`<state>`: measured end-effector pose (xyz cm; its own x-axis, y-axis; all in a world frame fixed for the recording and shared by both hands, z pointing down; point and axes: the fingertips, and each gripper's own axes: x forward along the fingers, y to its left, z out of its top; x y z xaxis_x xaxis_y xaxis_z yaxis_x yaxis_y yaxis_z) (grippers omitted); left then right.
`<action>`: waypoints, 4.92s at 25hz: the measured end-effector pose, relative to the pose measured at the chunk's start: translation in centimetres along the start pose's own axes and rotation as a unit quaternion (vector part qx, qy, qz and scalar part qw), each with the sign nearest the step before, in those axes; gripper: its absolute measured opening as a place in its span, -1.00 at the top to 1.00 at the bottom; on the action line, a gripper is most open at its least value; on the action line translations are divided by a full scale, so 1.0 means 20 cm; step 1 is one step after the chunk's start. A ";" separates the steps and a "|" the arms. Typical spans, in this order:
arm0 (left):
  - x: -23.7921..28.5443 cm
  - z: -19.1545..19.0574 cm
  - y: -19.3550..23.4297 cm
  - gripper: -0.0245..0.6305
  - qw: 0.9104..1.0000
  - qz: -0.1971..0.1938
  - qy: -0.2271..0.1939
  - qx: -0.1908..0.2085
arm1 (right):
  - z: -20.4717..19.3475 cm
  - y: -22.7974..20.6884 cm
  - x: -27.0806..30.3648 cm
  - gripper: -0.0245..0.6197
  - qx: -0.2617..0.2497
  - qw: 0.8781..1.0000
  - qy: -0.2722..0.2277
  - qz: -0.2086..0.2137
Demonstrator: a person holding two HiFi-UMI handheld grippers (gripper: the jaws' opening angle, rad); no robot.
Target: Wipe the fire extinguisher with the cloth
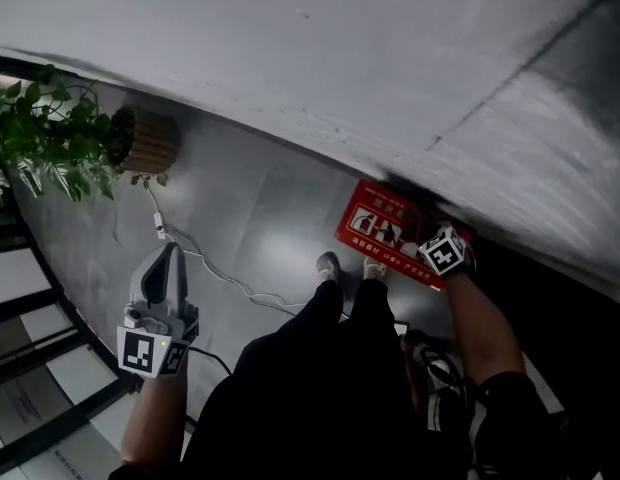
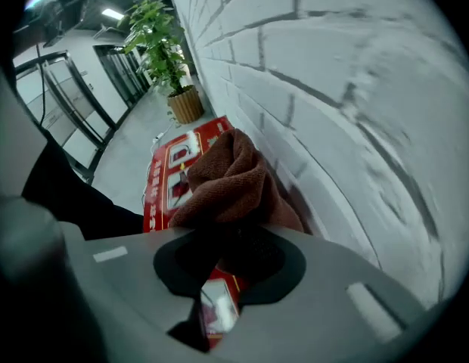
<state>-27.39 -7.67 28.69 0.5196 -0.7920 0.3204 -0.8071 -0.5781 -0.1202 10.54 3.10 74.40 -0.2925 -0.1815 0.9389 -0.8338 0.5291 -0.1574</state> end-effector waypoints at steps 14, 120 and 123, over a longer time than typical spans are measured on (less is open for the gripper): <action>0.29 -0.02 -0.18 0.93 0.996 -0.080 -0.014 -0.038 | -0.47 -0.21 -0.37 0.73 0.047 0.996 0.014 -0.078; -0.15 -0.17 -0.02 0.93 0.999 -0.034 0.017 -0.034 | 0.08 0.75 0.24 0.73 -0.162 0.984 0.061 0.045; 0.01 -0.10 -0.13 0.93 0.996 -0.084 -0.002 -0.028 | -0.22 0.67 0.13 0.73 -0.113 0.991 0.074 0.022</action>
<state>-25.75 -5.95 31.03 0.6501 -0.6854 0.3279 -0.7227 -0.6911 -0.0116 0.72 13.32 76.01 -0.2405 -0.0390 0.9699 -0.6905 0.7091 -0.1428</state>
